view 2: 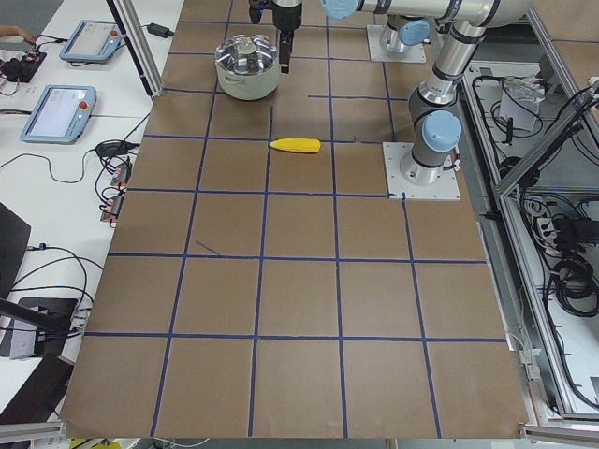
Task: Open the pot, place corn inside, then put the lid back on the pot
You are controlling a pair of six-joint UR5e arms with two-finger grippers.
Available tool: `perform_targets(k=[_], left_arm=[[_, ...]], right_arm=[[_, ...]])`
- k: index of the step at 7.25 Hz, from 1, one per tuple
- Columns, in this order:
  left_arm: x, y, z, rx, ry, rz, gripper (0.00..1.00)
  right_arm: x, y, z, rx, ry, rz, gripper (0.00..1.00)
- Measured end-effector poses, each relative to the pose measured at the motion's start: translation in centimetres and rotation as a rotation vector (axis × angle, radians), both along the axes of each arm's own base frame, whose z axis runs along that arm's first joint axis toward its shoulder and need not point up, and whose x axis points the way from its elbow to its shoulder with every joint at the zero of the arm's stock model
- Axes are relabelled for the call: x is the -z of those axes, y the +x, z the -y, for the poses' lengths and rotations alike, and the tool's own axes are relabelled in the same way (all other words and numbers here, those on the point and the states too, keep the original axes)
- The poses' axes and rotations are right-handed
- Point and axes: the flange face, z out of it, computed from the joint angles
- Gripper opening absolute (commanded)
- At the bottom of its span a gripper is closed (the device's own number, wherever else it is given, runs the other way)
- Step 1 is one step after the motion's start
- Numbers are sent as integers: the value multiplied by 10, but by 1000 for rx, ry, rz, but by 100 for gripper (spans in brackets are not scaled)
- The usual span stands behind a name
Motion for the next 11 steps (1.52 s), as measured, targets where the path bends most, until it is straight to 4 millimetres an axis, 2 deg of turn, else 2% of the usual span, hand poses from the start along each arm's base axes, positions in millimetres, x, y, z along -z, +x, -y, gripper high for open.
perform_targets(k=[1, 3, 5, 8, 11], left_arm=[[0, 0, 0, 0, 1, 0, 100], [1, 0, 0, 0, 2, 0, 100], [1, 0, 0, 0, 1, 0, 100], [1, 0, 0, 0, 2, -1, 100], [8, -1, -4, 4, 9, -2, 100]], right_arm=[[9, 27, 18, -1, 1, -3, 99], [43, 72, 47, 17, 7, 3, 99], [80, 102, 62, 6, -7, 9, 99], [108, 107, 62, -8, 17, 4, 99], [117, 106, 66, -10, 12, 6, 89]])
